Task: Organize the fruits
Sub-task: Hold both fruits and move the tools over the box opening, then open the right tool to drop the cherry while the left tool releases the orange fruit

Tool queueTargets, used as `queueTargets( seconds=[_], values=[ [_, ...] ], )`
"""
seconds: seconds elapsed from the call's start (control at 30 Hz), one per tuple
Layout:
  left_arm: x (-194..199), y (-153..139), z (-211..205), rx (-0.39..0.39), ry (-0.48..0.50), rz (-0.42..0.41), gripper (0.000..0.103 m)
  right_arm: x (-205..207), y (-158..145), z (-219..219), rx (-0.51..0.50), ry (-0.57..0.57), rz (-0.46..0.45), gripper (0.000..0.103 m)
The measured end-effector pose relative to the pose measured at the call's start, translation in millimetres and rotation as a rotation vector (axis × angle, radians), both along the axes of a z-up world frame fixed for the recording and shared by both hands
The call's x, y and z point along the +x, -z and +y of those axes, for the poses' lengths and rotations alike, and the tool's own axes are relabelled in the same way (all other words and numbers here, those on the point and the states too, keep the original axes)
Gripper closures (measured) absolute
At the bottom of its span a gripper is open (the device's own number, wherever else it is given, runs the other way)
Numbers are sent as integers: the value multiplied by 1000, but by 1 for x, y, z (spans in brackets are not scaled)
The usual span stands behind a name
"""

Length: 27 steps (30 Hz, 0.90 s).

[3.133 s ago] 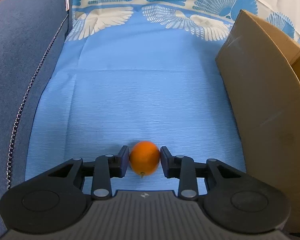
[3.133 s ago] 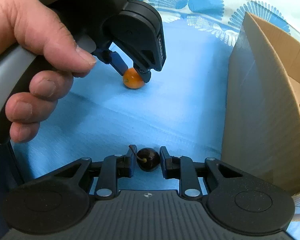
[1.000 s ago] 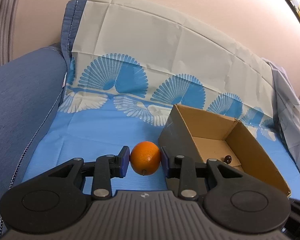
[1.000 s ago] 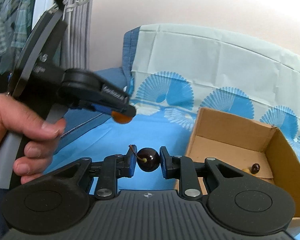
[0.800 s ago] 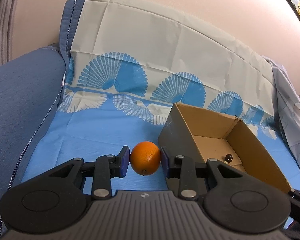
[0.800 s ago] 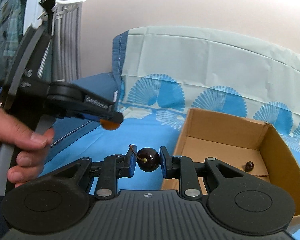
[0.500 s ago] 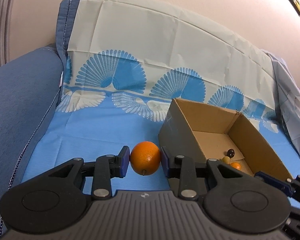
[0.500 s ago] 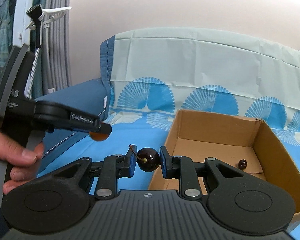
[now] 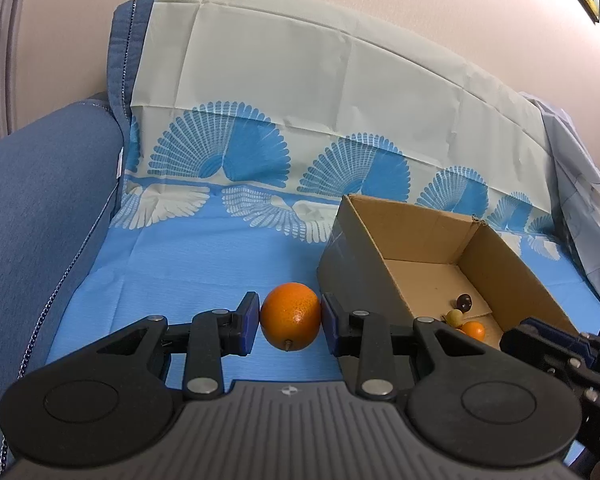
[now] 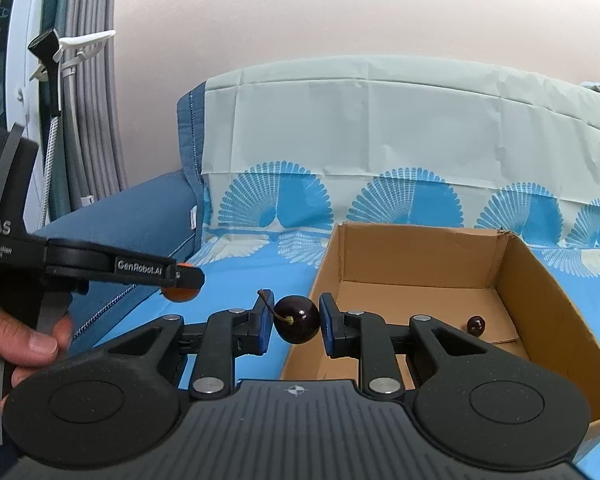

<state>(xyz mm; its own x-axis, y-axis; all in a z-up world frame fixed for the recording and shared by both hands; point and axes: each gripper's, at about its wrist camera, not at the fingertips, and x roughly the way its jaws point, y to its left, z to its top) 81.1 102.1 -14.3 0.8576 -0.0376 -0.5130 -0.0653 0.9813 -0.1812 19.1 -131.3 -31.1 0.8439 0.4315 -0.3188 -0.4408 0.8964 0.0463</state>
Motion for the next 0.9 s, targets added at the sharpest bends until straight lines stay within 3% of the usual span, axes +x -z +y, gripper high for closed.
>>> queueTargets(
  seconds=[0.4,0.67,0.8,0.9],
  values=[
    [-5,-3,-9,30,31,-50,66,14,-5,-15,66,80,2,78],
    [-8,-3,-23,79,81,-88,66,30,0,-27,94,164,59,78],
    [-10,-3,-32,95,110,-101,66,44,0,-46,131,246,78,78],
    [-9,-2,-40,100,136,-87,66,58,1,-74,173,377,78,78]
  ],
)
